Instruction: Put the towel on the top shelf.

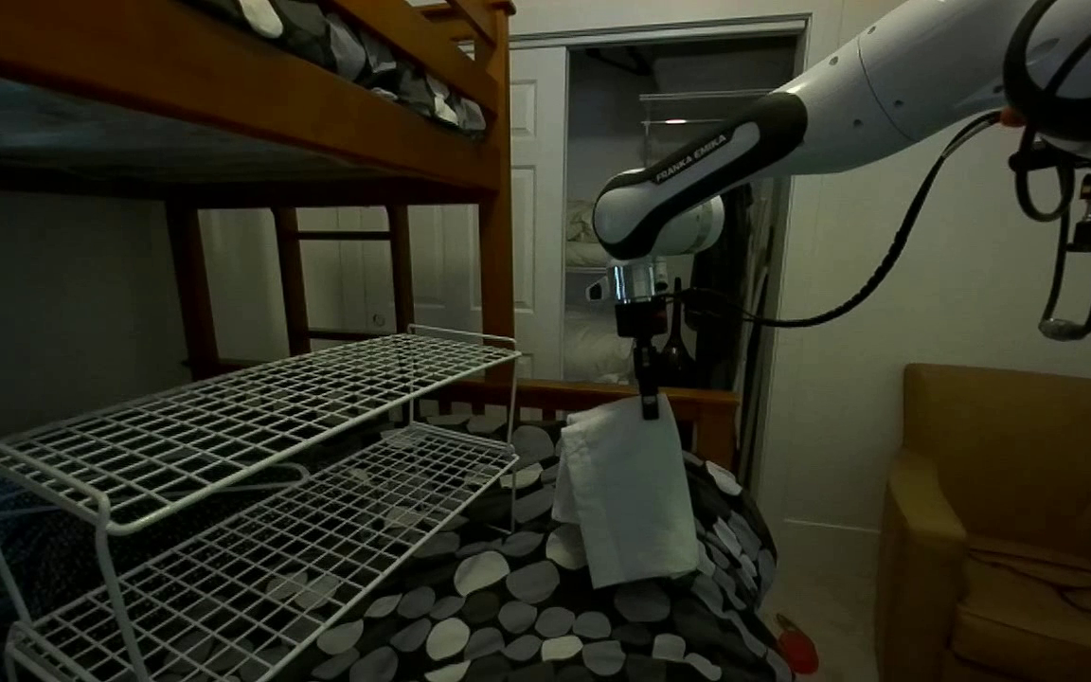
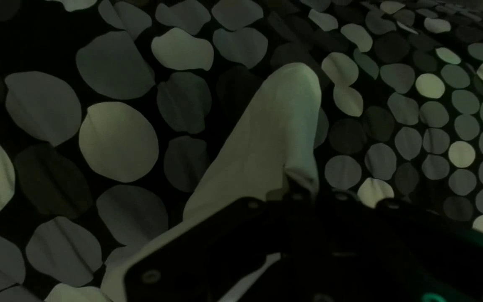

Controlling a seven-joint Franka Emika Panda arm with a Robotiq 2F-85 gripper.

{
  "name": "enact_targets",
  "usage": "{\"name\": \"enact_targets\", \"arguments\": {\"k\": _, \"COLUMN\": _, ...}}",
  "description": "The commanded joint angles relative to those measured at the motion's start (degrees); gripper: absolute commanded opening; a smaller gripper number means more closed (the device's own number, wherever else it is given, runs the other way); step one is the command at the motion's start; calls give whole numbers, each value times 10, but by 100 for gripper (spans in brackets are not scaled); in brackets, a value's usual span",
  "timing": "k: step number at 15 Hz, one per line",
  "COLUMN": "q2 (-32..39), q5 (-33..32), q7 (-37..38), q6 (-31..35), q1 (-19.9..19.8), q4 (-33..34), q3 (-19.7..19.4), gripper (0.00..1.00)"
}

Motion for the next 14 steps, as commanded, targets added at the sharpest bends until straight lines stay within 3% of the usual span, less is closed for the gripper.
{"name": "enact_targets", "arguments": {"k": 1, "q2": -31, "q5": -31, "q7": -16, "q6": -50, "q1": 11, "q4": 7, "q3": -2, "gripper": 1}}
{"name": "enact_targets", "arguments": {"k": 8, "q2": -65, "q5": -92, "q7": -32, "q6": -118, "q1": 42, "q4": 38, "q3": 9, "gripper": 1}}
{"name": "enact_targets", "arguments": {"k": 14, "q2": -80, "q5": -136, "q7": -79, "q6": -83, "q1": 73, "q4": 66, "q3": 30, "gripper": 1}}
